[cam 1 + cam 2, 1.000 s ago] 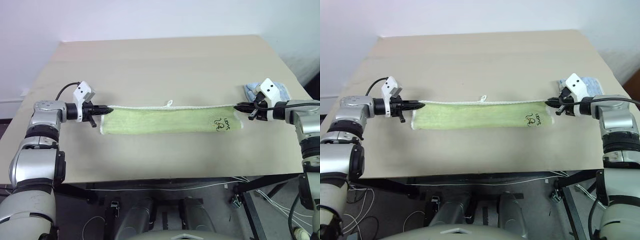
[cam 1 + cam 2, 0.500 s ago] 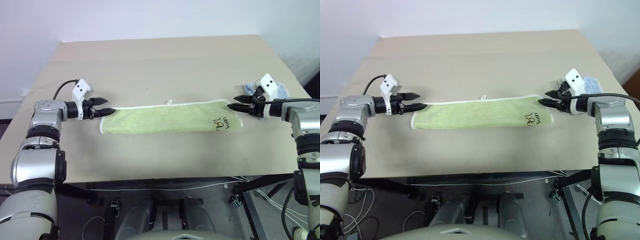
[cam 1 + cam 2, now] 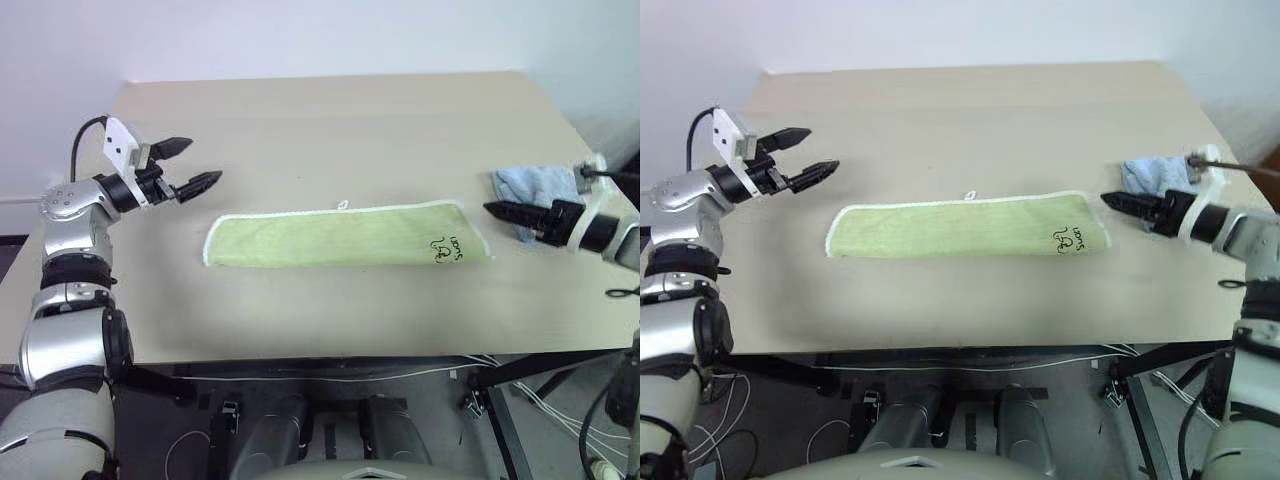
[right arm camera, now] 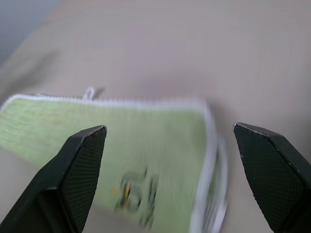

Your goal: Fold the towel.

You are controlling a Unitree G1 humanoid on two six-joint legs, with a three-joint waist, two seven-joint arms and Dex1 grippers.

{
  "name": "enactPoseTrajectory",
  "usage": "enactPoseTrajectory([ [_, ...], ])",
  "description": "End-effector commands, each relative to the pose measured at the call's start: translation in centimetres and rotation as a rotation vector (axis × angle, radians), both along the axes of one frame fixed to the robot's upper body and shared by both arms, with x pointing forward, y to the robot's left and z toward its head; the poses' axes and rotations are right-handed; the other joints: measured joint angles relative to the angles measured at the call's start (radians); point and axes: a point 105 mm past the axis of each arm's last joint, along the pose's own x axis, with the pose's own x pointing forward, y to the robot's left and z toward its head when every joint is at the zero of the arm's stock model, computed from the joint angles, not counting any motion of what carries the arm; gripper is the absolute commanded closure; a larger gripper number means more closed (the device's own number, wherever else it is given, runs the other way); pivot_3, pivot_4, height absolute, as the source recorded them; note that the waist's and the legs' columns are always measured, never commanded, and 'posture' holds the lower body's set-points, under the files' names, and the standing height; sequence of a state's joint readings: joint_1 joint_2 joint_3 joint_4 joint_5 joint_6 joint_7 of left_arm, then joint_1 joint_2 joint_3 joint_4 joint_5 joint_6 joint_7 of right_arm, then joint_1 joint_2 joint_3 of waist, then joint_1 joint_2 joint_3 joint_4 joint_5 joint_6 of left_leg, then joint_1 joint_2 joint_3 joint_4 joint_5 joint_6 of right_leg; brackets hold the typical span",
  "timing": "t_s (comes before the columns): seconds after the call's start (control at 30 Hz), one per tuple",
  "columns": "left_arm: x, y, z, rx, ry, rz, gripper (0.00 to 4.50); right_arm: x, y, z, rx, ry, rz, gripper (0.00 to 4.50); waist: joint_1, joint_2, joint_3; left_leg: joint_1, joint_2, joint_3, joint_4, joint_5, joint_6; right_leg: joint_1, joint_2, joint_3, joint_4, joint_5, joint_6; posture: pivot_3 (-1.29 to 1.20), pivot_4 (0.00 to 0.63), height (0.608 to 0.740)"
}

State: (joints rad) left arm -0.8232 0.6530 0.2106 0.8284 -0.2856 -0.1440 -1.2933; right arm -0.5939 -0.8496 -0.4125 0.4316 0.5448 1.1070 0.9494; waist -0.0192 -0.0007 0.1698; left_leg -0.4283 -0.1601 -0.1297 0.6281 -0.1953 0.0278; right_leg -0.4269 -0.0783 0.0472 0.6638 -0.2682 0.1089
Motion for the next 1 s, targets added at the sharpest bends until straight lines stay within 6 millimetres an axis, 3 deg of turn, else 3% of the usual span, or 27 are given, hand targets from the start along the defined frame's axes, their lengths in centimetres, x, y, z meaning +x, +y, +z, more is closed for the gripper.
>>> enactPoseTrajectory([
  [0.03,-2.6,-2.8,0.5,0.012,0.009,-0.177,0.0,-1.4,-0.7,2.2,0.142,-0.006,-0.053,0.1,-0.004,0.0,0.0,0.0,0.0,0.0,0.0,0.0,0.0,0.0,0.0,0.001,0.001,0.0,0.0,0.0,0.15,0.74],
  [0.2,-5.3,-5.7,-2.1,0.067,0.075,-0.293,0.0,-3.3,-0.2,0.0,0.253,0.109,-0.078,0.1,0.003,0.0,0.0,0.002,0.001,0.0,0.001,0.0,0.0,0.001,0.001,0.001,0.001,0.0,0.0,0.0,0.15,0.74],
  [0.33,-5.4,-7.3,-3.2,0.081,0.088,-0.293,0.0,-3.5,1.5,-2.7,0.27,0.211,-0.088,0.1,0.007,0.001,-0.001,0.003,0.001,0.0,0.002,0.0,0.0,0.003,0.0,0.001,0.001,0.0,0.0,0.0,0.15,0.74],
  [0.47,-5.7,-8.9,-3.4,0.06,0.089,-0.327,0.0,-2.7,2.8,-3.3,0.34,0.234,-0.095,0.1,0.006,0.001,-0.001,0.002,0.001,0.0,0.002,0.0,0.0,0.003,0.0,0.001,0.001,0.001,0.0,0.0,0.15,0.74],
  [0.83,-5.7,-9.4,-3.0,0.028,0.059,-0.32,0.0,-0.1,2.8,-5.9,0.413,0.256,-0.276,0.1,0.001,-0.002,-0.002,0.003,0.001,0.001,0.002,0.0,0.0,0.004,0.001,0.001,0.0,0.001,0.0,0.0,0.15,0.74],
  [1.0,-5.9,-8.9,-3.7,0.043,0.074,-0.301,0.0,0.2,2.1,-6.2,0.443,0.261,-0.334,0.1,0.002,-0.002,-0.003,0.014,0.001,0.001,0.001,-0.001,-0.002,0.016,0.001,0.001,-0.002,0.0,-0.001,0.0,0.15,0.74],
])
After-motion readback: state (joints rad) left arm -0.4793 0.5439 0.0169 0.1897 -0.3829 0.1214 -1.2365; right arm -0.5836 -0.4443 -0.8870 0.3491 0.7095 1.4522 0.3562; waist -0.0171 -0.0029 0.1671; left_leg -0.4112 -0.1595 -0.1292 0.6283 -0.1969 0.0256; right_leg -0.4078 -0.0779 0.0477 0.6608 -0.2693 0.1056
